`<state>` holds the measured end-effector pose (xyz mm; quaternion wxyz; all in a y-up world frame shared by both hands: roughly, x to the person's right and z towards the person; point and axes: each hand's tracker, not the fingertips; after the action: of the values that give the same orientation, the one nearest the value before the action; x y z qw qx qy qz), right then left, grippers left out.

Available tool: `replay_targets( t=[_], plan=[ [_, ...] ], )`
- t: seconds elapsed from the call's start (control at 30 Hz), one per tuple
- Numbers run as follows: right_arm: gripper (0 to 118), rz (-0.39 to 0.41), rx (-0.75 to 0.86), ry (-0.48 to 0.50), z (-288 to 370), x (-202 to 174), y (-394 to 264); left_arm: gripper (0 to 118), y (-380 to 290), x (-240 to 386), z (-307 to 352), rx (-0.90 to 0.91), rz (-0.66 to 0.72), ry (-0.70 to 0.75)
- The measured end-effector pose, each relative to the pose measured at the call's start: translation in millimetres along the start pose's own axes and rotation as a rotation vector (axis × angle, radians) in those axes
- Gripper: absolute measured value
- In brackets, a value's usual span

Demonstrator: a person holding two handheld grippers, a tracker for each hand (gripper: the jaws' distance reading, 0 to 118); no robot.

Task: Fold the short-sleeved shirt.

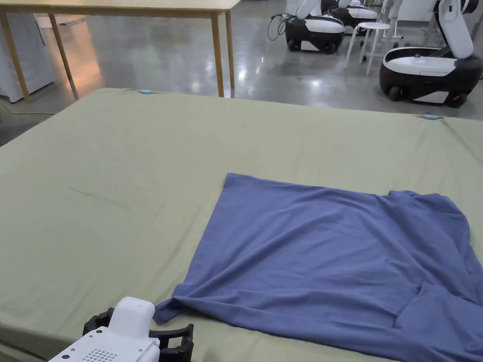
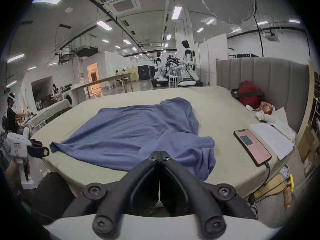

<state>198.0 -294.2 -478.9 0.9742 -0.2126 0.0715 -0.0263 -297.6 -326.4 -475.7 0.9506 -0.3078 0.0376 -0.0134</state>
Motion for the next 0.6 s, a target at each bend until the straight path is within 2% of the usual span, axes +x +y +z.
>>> replay_targets(
  t=[0.13,0.17,0.2,0.23,0.27,0.3,0.37,0.5,0.53,0.6],
  plan=[
    [1,-0.038,-0.007,-0.014,1.1,4.6,0.4,110,10.0,-4.1,-25.1,-0.051,-0.006,0.001],
    [1,-0.045,-0.014,-0.014,-0.7,7.0,0.1,107,11.7,-4.9,-30.7,-0.058,-0.011,-0.003],
    [1,-0.052,-0.021,-0.016,-1.5,8.0,0.3,97,13.9,-3.8,-34.4,-0.065,-0.015,-0.005],
    [1,-0.056,-0.025,-0.021,-1.9,8.3,0.7,70,15.5,-3.4,-37.8,-0.08,-0.024,-0.014],
    [1,-0.062,-0.028,-0.026,-2.0,9.0,1.6,10,17.5,-1.8,-39.6,-0.083,-0.028,-0.015],
    [1,-0.068,-0.032,-0.034,-2.3,10.3,3.5,0,20.8,1.4,-38.7,-0.09,-0.028,-0.019],
    [1,-0.082,-0.057,-0.064,-2.6,14.3,7.3,0,22.6,6.2,-40.3,-0.085,-0.031,0.013],
    [1,-0.091,-0.189,-0.171,-7.6,34.7,16.3,0,28.9,7.4,-37.0,-0.085,-0.014,-0.026],
    [7,-0.1,-0.194,-0.186,-8.3,40.6,17.4,0,30.8,8.4,-35.7,-0.076,-0.021,-0.033],
    [72,-0.123,-0.187,-0.22,-11.3,51.8,18.1,0,40.4,15.5,-27.9,-0.073,-0.022,-0.038]
  ],
)
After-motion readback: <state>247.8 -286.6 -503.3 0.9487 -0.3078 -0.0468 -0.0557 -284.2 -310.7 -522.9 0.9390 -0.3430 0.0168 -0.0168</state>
